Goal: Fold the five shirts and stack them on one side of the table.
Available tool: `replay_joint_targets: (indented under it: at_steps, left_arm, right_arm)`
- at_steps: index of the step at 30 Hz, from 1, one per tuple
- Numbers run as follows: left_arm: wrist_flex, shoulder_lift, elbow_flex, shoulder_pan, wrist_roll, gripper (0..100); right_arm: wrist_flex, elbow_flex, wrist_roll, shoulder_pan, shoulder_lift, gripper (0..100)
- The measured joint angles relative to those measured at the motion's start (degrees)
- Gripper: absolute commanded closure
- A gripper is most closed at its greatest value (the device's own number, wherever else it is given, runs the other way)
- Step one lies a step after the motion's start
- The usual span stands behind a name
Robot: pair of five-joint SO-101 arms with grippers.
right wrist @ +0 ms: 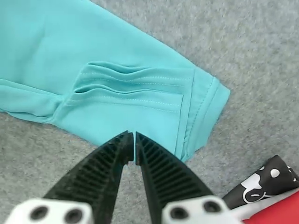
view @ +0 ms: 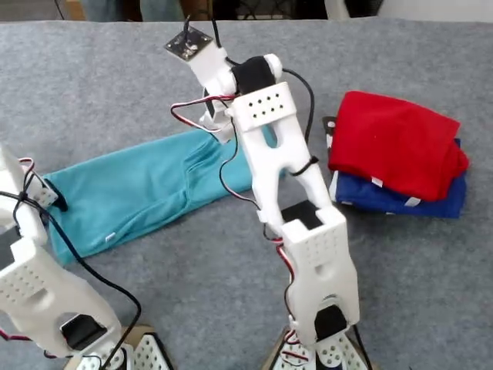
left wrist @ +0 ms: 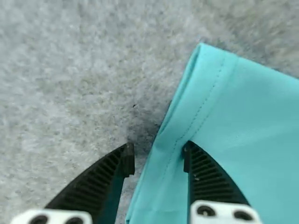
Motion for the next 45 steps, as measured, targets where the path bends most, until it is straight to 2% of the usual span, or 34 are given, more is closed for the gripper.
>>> replay_joint_targets:
  at_steps: [4, 8, 16, 22, 28, 33, 38, 45]
  left_arm:
    - [4.04, 4.57, -4.04, 0.00, -0.35, 83]
    - [9.58, 10.81, -11.87, 0.26, -0.35, 98]
    - [22.33, 26.11, -34.73, 1.14, -0.35, 97]
    - [27.69, 29.10, -48.44, 0.44, -0.97, 97]
    - [27.25, 24.70, -53.27, -7.74, -1.23, 97]
    - [27.25, 23.12, -51.78, -8.26, -1.23, 97]
    - [27.25, 21.36, -51.08, -0.79, -1.23, 97]
    - [27.25, 16.70, -50.29, 18.99, 5.01, 97]
  right_arm:
    - [0.00, 0.00, -1.93, -0.79, -3.34, 98.4]
    - [0.09, 0.09, -3.52, -0.79, -7.47, 98.4]
    - [0.18, 6.59, -3.78, -0.79, -23.56, 98.4]
    - [0.18, 18.29, -3.78, -0.79, -40.53, 98.3]
    - [0.26, 29.19, -3.78, 6.59, -52.92, 98.3]
    - [0.26, 33.76, -1.23, 15.12, -58.20, 98.3]
    - [0.26, 36.31, 2.29, 20.57, -61.98, 98.3]
    - [-0.70, 36.57, 5.01, 26.90, -63.21, 98.3]
